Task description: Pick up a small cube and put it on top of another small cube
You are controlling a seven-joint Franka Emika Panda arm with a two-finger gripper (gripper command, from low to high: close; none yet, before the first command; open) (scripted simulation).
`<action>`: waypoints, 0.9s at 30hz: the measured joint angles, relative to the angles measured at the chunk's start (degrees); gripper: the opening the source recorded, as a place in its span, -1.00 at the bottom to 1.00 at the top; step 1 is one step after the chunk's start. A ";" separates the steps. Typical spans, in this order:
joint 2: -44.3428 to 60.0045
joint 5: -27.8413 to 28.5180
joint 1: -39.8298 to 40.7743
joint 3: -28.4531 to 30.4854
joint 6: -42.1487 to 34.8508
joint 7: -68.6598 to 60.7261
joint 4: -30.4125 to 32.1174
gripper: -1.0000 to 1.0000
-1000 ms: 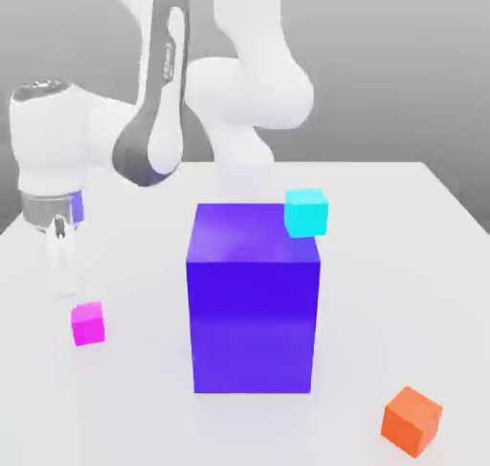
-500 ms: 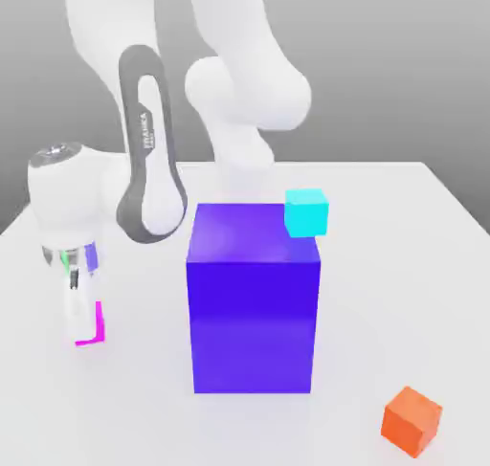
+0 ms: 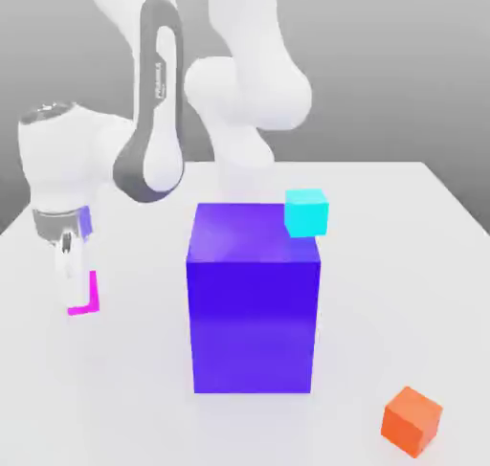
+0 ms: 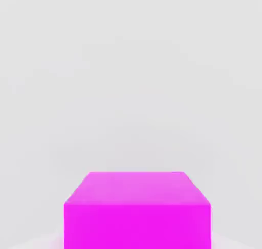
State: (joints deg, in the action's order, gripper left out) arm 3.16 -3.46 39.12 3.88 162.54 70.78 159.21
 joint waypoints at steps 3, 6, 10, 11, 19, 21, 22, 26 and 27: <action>2.62 -2.42 -0.27 -1.35 -3.36 -2.32 -5.96 -1.00; 5.63 -3.40 -0.50 -2.46 -6.67 -3.59 -12.17 -1.00; 9.79 -3.04 -1.24 -3.51 -10.99 -4.05 -20.46 -1.00; 10.83 -2.76 -1.51 -3.70 -12.06 -4.03 -22.53 -1.00; 18.94 1.28 -4.95 -4.51 -20.50 -2.74 -39.07 -1.00; 20.81 2.44 -6.47 -4.31 -22.63 -2.39 -43.22 -1.00; 22.04 2.96 -6.98 -4.31 -22.88 -2.24 -44.78 -1.00; 28.82 3.42 -7.65 -4.11 -17.94 -2.07 -46.64 1.00; 28.82 3.42 -7.65 -4.11 -17.94 -2.07 -46.64 1.00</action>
State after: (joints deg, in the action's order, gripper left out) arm 31.98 -0.05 31.47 -0.23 144.60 68.70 112.57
